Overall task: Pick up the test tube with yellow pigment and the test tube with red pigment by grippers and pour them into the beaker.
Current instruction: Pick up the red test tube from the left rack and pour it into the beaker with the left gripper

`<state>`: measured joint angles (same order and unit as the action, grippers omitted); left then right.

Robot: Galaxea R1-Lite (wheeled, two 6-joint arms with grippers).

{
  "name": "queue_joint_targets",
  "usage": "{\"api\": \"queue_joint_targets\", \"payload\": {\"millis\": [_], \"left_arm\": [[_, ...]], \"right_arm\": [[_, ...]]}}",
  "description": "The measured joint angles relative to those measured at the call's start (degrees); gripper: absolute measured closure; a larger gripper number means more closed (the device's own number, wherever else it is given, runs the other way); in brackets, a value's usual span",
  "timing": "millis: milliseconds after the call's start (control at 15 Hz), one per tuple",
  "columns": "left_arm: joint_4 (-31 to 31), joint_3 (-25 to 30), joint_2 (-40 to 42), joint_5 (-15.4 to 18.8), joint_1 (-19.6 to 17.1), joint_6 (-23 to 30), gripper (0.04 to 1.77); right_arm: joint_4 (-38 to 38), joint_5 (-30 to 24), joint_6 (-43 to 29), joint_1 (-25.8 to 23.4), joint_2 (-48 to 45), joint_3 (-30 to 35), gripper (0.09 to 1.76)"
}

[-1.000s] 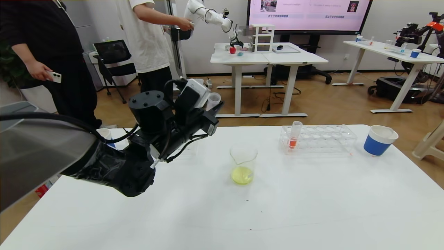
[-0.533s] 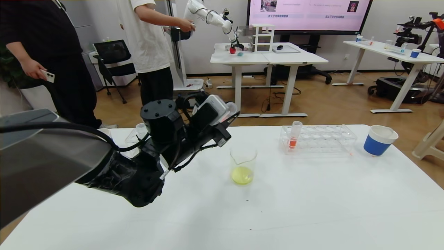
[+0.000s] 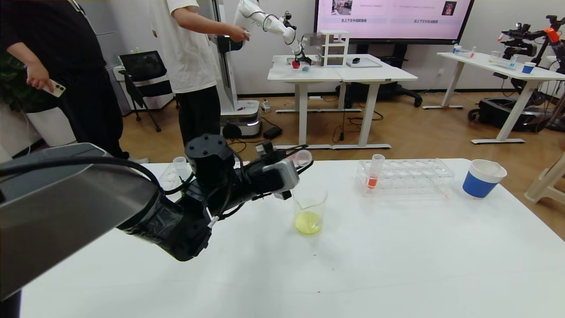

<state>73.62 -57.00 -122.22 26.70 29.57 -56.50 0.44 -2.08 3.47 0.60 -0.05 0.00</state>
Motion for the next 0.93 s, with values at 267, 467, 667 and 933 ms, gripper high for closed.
{"api": "queue_joint_targets", "payload": {"millis": [267,467,667,933], "left_arm": [[-0.1,-2.5,-3.0,3.9,-0.9,-6.0,1.31],[-1.9,-2.9,-3.8,6.4,-1.4,-12.7,1.31],[-3.8,-3.9,-4.2,8.1,-2.2,-17.2,1.31],[-3.9,-7.7,-5.5,8.9,-2.4,-20.7,1.31]], "right_arm": [[0.0,0.0,0.0,0.0,0.0,0.0,0.11],[0.0,0.0,0.0,0.0,0.0,0.0,0.11],[0.0,0.0,0.0,0.0,0.0,0.0,0.11],[0.0,0.0,0.0,0.0,0.0,0.0,0.11]]}}
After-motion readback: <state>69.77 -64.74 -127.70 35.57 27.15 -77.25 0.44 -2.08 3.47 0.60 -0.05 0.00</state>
